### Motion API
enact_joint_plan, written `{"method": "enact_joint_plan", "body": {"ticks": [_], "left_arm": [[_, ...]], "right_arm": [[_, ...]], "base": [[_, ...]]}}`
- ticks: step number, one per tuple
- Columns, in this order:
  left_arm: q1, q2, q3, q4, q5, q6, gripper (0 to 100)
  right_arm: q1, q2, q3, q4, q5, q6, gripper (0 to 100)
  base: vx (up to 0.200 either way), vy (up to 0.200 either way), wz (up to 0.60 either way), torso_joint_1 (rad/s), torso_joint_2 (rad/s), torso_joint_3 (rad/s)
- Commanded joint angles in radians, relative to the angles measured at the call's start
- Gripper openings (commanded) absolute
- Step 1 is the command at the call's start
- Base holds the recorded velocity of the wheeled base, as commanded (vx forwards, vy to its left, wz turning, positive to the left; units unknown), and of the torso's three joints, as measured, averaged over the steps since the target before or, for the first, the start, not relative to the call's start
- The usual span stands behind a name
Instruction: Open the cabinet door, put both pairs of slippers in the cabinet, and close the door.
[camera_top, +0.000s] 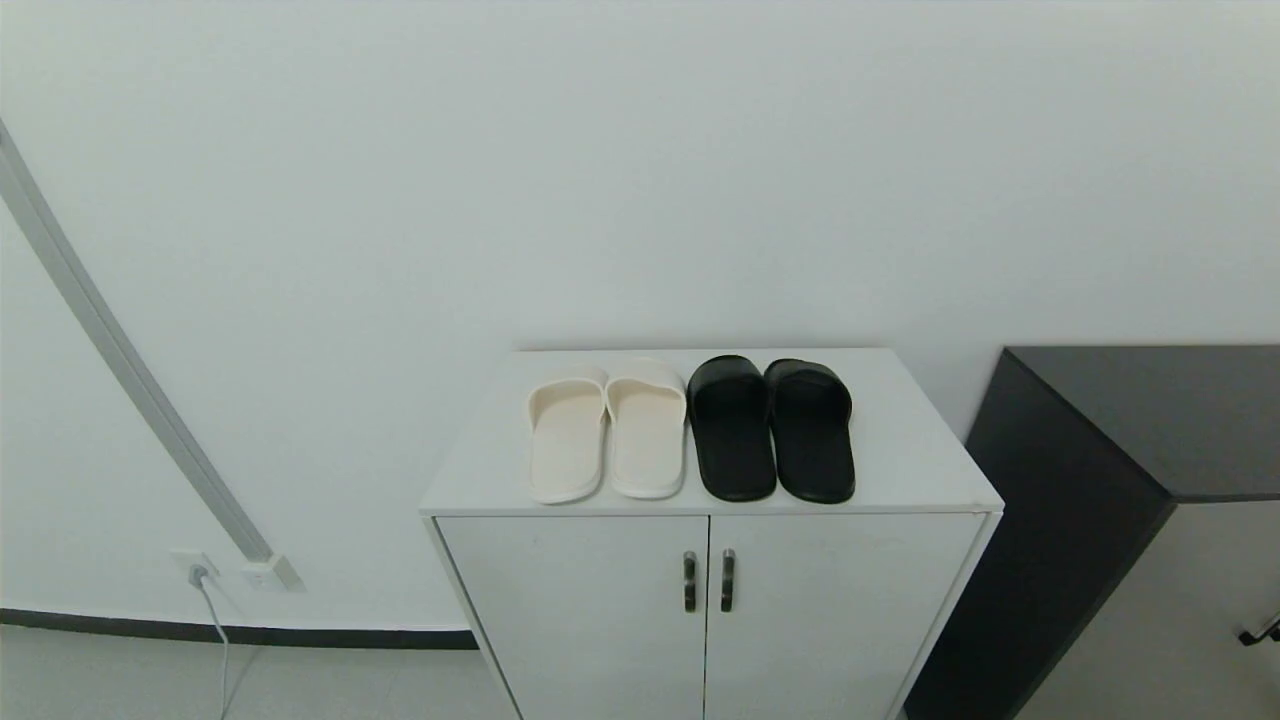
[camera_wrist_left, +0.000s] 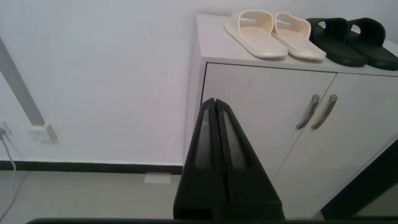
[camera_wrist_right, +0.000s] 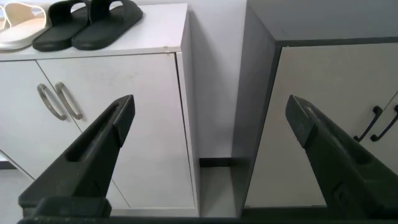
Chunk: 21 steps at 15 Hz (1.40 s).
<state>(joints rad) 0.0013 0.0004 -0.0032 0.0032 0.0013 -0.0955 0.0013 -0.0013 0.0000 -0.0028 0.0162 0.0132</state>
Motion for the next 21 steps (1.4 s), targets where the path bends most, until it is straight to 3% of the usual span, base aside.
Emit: {"method": "enact_joint_plan", "body": {"ticks": [1,12,13,14,17,21], "left_arm": [[-0.001,0.000,0.000,0.000,0.000,0.000,0],[0.000,0.000,0.000,0.000,0.000,-0.003,0],[0.000,0.000,0.000,0.000,0.000,-0.001,0],[0.000,0.000,0.000,0.000,0.000,0.000,0],[0.000,0.000,0.000,0.000,0.000,0.000,0],[0.000,0.000,0.000,0.000,0.000,0.000,0]], "right_arm": [[0.000,0.001,0.000,0.000,0.001,-0.001,100],[0.002,0.006,-0.029,-0.006,0.007,-0.038,100],[0.020,0.139,-0.261,0.049,0.011,0.100,100],[0.029,0.239,-0.354,0.098,0.013,0.108,100],[0.069,0.449,-0.341,0.087,0.070,0.057,100],[0.088,0.747,-0.354,-0.152,0.097,0.060,100]], "base": [[0.000,0.000,0.00,0.000,0.00,0.000],[0.000,0.000,0.00,0.000,0.00,0.000],[0.000,0.000,0.00,0.000,0.00,0.000],[0.000,0.000,0.00,0.000,0.00,0.000],[0.000,0.000,0.00,0.000,0.00,0.000],[0.000,0.000,0.00,0.000,0.00,0.000]]}}
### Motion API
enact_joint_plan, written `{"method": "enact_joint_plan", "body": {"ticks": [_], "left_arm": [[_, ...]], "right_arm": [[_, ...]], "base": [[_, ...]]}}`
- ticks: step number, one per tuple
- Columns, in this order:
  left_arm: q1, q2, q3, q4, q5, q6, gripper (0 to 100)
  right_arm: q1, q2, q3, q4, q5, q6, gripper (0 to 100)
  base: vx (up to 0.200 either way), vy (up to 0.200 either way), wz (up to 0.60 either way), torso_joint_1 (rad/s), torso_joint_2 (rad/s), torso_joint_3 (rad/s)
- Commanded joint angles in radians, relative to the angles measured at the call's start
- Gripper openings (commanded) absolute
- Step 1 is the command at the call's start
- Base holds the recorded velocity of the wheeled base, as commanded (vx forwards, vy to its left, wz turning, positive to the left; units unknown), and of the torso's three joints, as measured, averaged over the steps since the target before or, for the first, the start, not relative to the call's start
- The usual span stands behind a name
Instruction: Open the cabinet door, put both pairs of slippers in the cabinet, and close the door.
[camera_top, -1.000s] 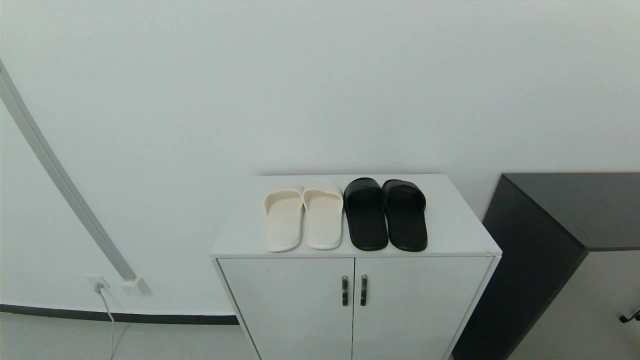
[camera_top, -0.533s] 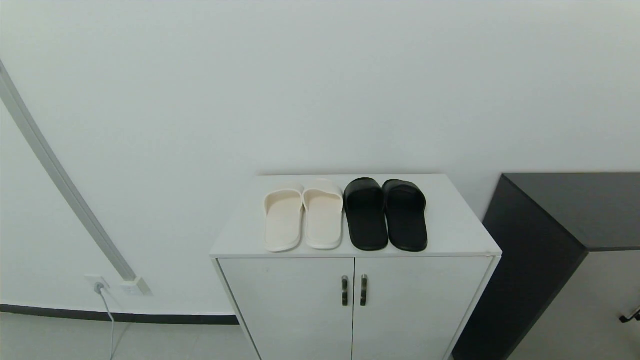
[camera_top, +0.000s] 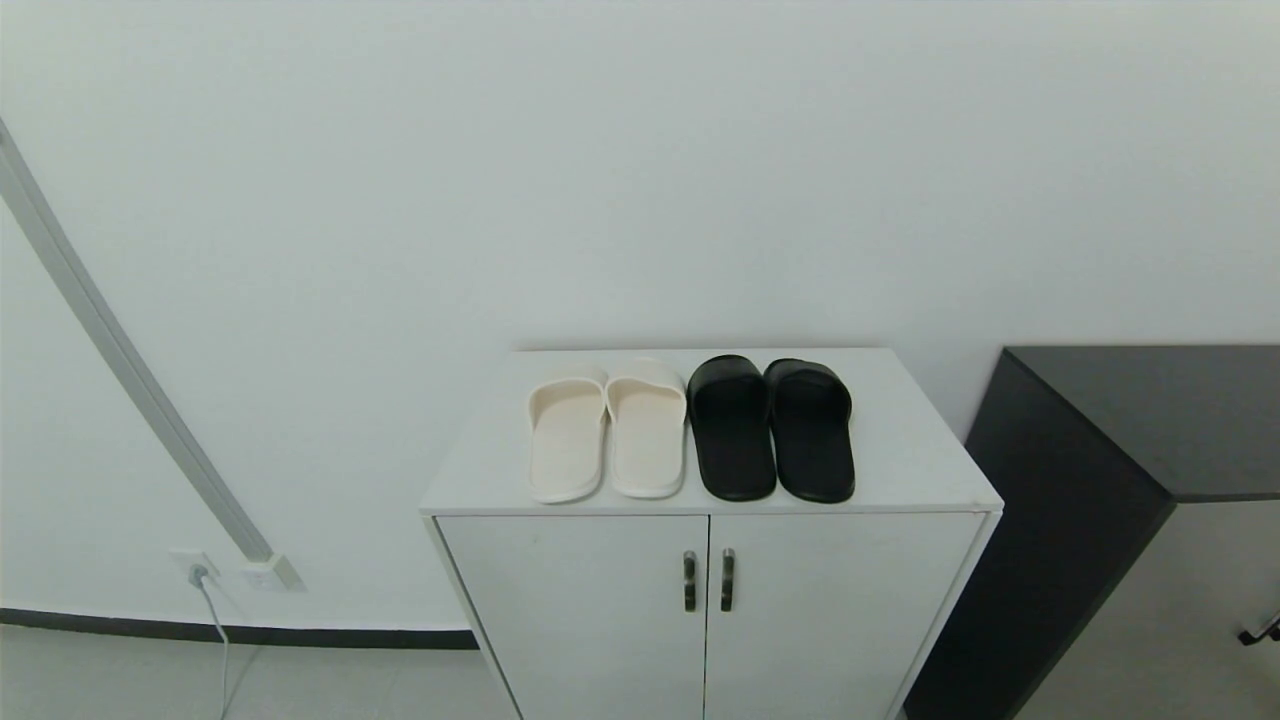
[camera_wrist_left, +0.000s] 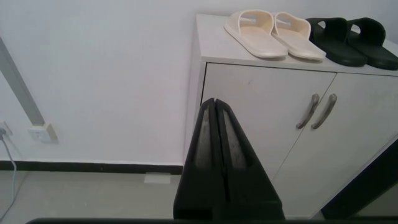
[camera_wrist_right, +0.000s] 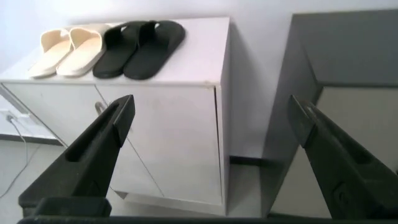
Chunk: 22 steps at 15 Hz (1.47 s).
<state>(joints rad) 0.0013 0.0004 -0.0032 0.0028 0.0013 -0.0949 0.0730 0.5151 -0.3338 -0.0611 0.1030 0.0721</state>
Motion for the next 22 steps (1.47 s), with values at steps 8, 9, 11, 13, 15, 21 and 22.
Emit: {"method": "enact_joint_plan", "body": {"ticks": [8,9,11,13,15,21,22], "left_arm": [[-0.001,0.000,0.000,0.000,0.000,0.000,0],[0.000,0.000,0.000,0.000,0.000,0.000,0],[0.000,0.000,0.000,0.000,0.000,0.000,0],[0.000,0.001,0.000,0.000,0.000,0.000,0],[0.000,0.000,0.000,0.000,0.000,0.000,0],[-0.001,0.000,0.000,0.002,0.000,0.000,0],[0.000,0.000,0.000,0.002,0.000,0.000,0]], "right_arm": [[0.432,0.741,-0.318,-0.287,-0.336,0.132,100],[0.462,0.793,-0.366,-0.287,-0.351,0.136,100],[0.530,0.902,-0.452,-0.290,-0.448,0.184,100],[0.576,0.971,-0.516,-0.295,-0.486,0.216,100],[0.604,1.069,-0.602,-0.296,-0.522,0.221,100],[0.671,1.320,-0.723,-0.430,-0.623,0.215,100],[0.673,1.343,-0.741,-0.430,-0.644,0.215,100]], "base": [[0.000,0.000,0.00,0.000,0.00,0.000],[0.000,0.000,0.00,0.000,0.00,0.000],[0.000,0.000,0.00,0.000,0.00,0.000],[0.000,0.000,0.00,0.000,0.00,0.000],[0.000,0.000,0.00,0.000,0.00,0.000],[0.000,0.000,0.00,0.000,0.00,0.000],[0.000,0.000,0.00,0.000,0.00,0.000]]}}
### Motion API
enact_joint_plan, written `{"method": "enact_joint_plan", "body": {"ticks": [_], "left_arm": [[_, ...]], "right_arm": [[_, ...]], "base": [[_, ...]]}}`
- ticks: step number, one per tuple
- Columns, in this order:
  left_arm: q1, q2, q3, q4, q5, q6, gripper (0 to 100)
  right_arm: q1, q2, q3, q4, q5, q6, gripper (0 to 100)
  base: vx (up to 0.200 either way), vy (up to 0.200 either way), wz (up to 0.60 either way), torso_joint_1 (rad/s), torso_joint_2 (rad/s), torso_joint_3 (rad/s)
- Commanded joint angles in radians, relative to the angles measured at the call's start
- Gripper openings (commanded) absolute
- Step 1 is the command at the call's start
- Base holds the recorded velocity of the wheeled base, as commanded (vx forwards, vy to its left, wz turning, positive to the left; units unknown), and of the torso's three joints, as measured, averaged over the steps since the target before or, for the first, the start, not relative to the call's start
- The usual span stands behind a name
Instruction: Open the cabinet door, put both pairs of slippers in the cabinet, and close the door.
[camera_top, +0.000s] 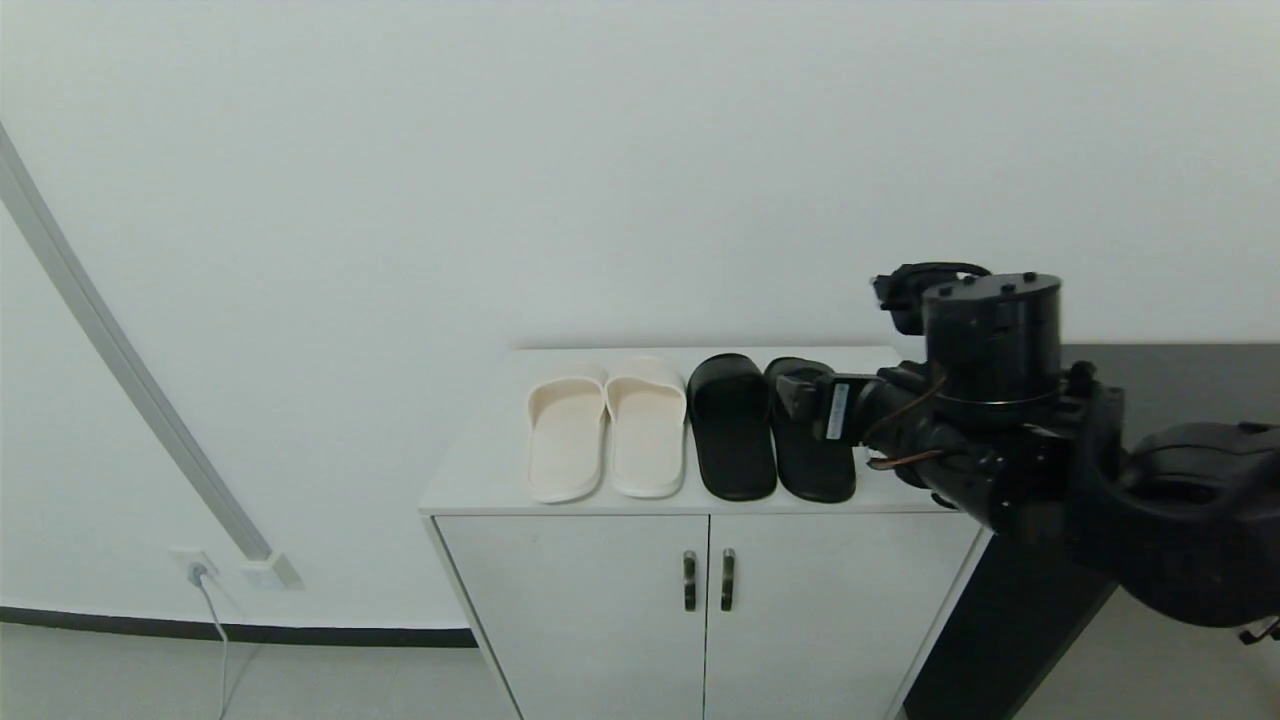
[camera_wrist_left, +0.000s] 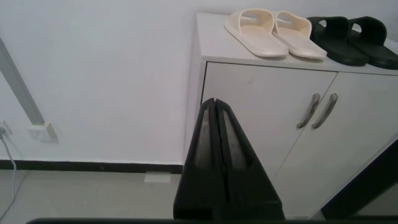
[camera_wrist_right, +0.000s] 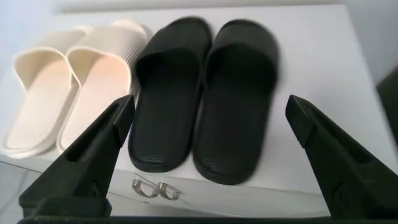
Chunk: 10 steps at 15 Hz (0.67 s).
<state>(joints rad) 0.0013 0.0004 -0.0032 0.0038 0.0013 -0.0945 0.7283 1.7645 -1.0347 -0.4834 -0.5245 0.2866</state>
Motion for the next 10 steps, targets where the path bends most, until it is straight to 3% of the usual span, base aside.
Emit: {"method": "enact_joint_plan", "body": {"ticks": [1,10], "left_arm": [[0.000,0.000,0.000,-0.001,0.000,-0.001,0],[0.000,0.001,0.000,-0.001,0.000,-0.001,0]], "right_arm": [[0.017,0.148,-0.094,-0.007,-0.055,0.000,100],[-0.027,0.383,-0.297,-0.003,-0.051,-0.053,100]], "base": [[0.000,0.000,0.00,0.000,0.00,0.000],[0.000,0.000,0.00,0.000,0.00,0.000]]}}
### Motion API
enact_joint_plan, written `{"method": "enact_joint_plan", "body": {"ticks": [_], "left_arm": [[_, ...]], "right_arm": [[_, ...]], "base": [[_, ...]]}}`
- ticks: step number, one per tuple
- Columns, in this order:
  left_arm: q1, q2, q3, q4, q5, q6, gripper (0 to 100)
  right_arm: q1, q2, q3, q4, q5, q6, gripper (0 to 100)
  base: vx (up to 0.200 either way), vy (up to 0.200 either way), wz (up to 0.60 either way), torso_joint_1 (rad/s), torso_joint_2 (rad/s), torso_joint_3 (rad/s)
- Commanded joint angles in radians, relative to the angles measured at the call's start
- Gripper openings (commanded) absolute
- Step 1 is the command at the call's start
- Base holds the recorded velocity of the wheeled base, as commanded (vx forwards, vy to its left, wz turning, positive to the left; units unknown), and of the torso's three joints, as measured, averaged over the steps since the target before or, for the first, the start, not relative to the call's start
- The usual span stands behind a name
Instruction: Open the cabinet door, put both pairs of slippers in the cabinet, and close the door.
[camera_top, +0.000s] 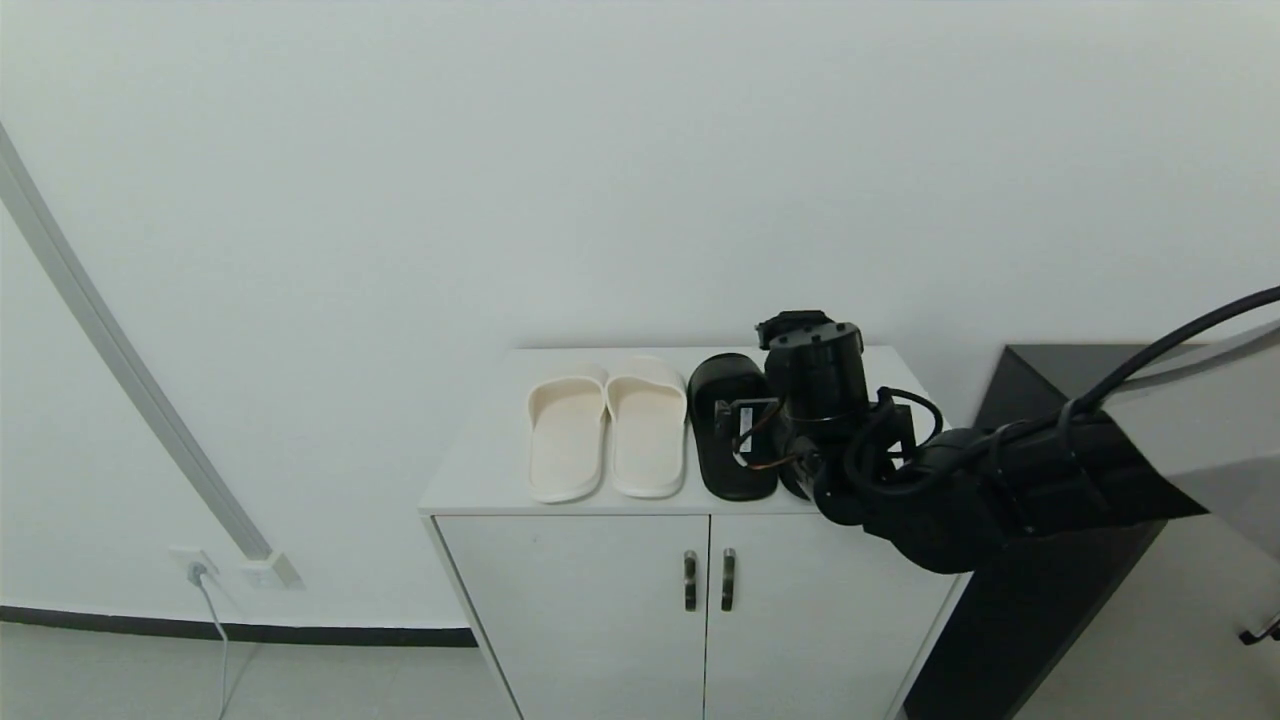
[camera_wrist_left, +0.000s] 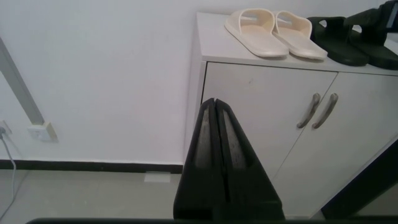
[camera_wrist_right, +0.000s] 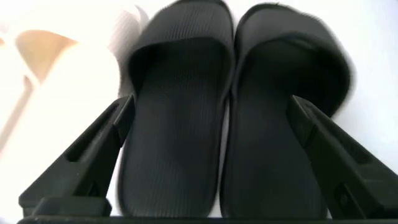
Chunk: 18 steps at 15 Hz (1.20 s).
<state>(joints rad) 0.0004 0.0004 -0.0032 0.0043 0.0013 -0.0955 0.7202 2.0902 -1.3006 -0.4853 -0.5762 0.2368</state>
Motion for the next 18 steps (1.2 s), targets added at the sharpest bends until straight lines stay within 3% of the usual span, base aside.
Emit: {"method": "enact_joint_plan", "body": {"ticks": [1,6,15,16,18], "left_arm": [[0.000,0.001,0.000,-0.001,0.000,-0.001,0],[0.000,0.001,0.000,-0.001,0.000,-0.001,0],[0.000,0.000,0.000,0.000,-0.001,-0.001,0],[0.000,0.000,0.000,0.000,0.000,-0.001,0],[0.001,0.001,0.000,0.000,-0.001,-0.001,0]], "right_arm": [[-0.035,0.087,-0.060,-0.001,0.002,-0.004,100],[-0.059,0.125,-0.132,-0.002,0.062,-0.036,100],[-0.104,0.197,-0.244,0.002,0.065,-0.077,100],[-0.104,0.203,-0.247,0.002,0.065,-0.079,0],[-0.104,0.206,-0.252,0.002,0.065,-0.079,0]], "base": [[0.000,0.000,0.00,0.000,0.00,0.000],[0.000,0.000,0.00,0.000,0.00,0.000],[0.000,0.000,0.00,0.000,0.00,0.000],[0.000,0.000,0.00,0.000,0.00,0.000],[0.000,0.000,0.00,0.000,0.00,0.000]]}}
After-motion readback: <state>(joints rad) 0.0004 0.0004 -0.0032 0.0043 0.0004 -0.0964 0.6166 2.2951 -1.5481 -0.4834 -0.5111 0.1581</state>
